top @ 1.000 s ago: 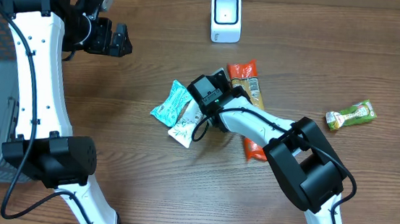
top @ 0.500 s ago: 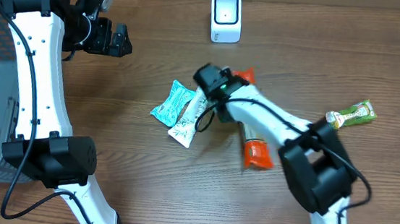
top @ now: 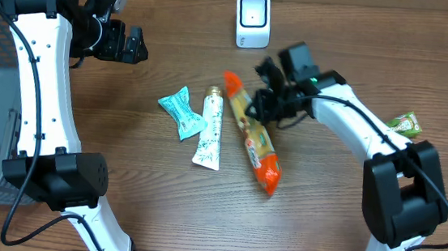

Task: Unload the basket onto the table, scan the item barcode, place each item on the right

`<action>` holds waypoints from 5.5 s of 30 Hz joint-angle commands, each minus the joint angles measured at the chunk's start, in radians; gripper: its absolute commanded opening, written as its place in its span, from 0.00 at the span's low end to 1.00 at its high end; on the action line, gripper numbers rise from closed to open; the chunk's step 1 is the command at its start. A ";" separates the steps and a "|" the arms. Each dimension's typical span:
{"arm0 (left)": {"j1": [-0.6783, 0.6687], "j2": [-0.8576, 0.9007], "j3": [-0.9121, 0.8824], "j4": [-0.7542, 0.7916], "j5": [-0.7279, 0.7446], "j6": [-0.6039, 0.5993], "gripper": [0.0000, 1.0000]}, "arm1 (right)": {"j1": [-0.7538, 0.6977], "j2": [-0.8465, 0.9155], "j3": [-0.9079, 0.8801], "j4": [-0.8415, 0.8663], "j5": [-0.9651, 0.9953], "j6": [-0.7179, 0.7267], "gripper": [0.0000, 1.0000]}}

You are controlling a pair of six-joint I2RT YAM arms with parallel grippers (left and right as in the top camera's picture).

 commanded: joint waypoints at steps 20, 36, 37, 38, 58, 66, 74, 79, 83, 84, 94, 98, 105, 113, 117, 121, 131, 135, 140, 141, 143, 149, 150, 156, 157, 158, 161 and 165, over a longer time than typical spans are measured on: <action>0.001 0.010 0.006 0.001 0.011 0.018 1.00 | -0.056 -0.037 -0.153 0.021 -0.048 -0.113 0.87; 0.002 0.010 0.006 0.001 0.011 0.018 1.00 | 0.044 -0.037 -0.153 0.011 0.298 0.079 0.31; 0.002 0.010 0.006 0.001 0.011 0.018 1.00 | 0.044 -0.037 -0.153 0.012 0.298 0.079 0.24; 0.002 0.010 0.006 0.001 0.011 0.018 1.00 | 0.044 -0.037 -0.153 0.016 0.297 0.078 0.16; 0.002 0.010 0.006 0.001 0.011 0.018 1.00 | -0.090 -0.105 0.315 0.225 -0.119 0.389 0.03; 0.002 0.010 0.006 0.001 0.011 0.018 0.99 | -0.098 0.010 0.334 0.507 -0.121 0.373 0.03; 0.002 0.010 0.006 0.001 0.011 0.018 1.00 | -0.098 0.217 0.335 0.665 -0.187 0.356 0.03; 0.002 0.010 0.006 0.001 0.011 0.018 1.00 | -0.103 0.269 0.335 0.739 -0.172 0.367 0.03; 0.002 0.010 0.006 0.001 0.011 0.018 1.00 | -0.116 0.270 0.335 0.790 -0.117 0.399 0.03; 0.002 0.010 0.006 0.001 0.011 0.018 1.00 | -0.119 0.270 0.335 0.791 -0.104 0.407 0.03; 0.002 0.010 0.006 0.001 0.011 0.018 1.00 | -0.120 0.270 0.335 0.795 -0.013 0.420 0.03; 0.002 0.010 0.006 0.001 0.011 0.018 1.00 | -0.115 0.274 0.334 0.811 -0.012 0.443 0.03; 0.002 0.010 0.006 0.001 0.011 0.018 1.00 | -0.109 0.285 0.334 0.845 0.017 0.467 0.03; 0.002 0.010 0.006 0.001 0.011 0.018 1.00 | -0.109 0.285 0.335 1.019 -0.081 0.632 0.03; 0.002 0.010 0.006 0.001 0.011 0.018 0.99 | -0.109 0.285 0.334 1.032 -0.022 0.872 0.04; 0.002 0.010 0.006 0.001 0.011 0.018 1.00 | -0.098 0.285 0.334 1.033 0.085 0.987 0.04; 0.002 0.010 0.006 0.001 0.011 0.018 1.00 | -0.077 0.285 0.334 1.017 0.223 0.996 0.04; 0.002 0.010 0.006 0.001 0.011 0.018 1.00 | -0.041 0.285 0.334 1.018 0.282 0.995 0.04; 0.002 0.011 0.006 0.001 0.011 0.018 1.00 | 0.009 0.285 0.334 1.022 0.312 0.995 0.04; 0.002 0.011 0.006 0.001 0.011 0.018 1.00 | 0.016 0.285 0.334 1.022 0.317 0.995 0.04; 0.002 0.010 0.006 0.001 0.011 0.018 0.99 | 0.028 0.285 0.334 1.021 0.332 0.991 0.04; 0.002 0.011 0.006 0.001 0.011 0.018 0.99 | 0.035 0.285 0.334 1.001 0.348 0.992 0.04; 0.002 0.011 0.006 0.001 0.011 0.018 0.99 | 0.035 0.285 0.334 0.990 0.353 0.992 0.04; 0.002 0.011 0.006 0.001 0.011 0.018 1.00 | 0.035 0.315 0.334 0.972 0.372 0.992 0.04; 0.002 0.011 0.006 0.001 0.011 0.018 1.00 | 0.035 0.324 0.334 0.974 0.373 0.991 0.04; 0.002 0.011 0.006 0.001 0.011 0.018 1.00 | 0.035 0.327 0.334 0.978 0.372 0.988 0.04; 0.002 0.011 0.006 0.001 0.011 0.018 1.00 | 0.035 0.329 0.334 0.994 0.367 0.942 0.04; 0.002 0.011 0.006 0.001 0.011 0.018 1.00 | 0.034 0.329 0.334 1.033 0.346 0.901 0.04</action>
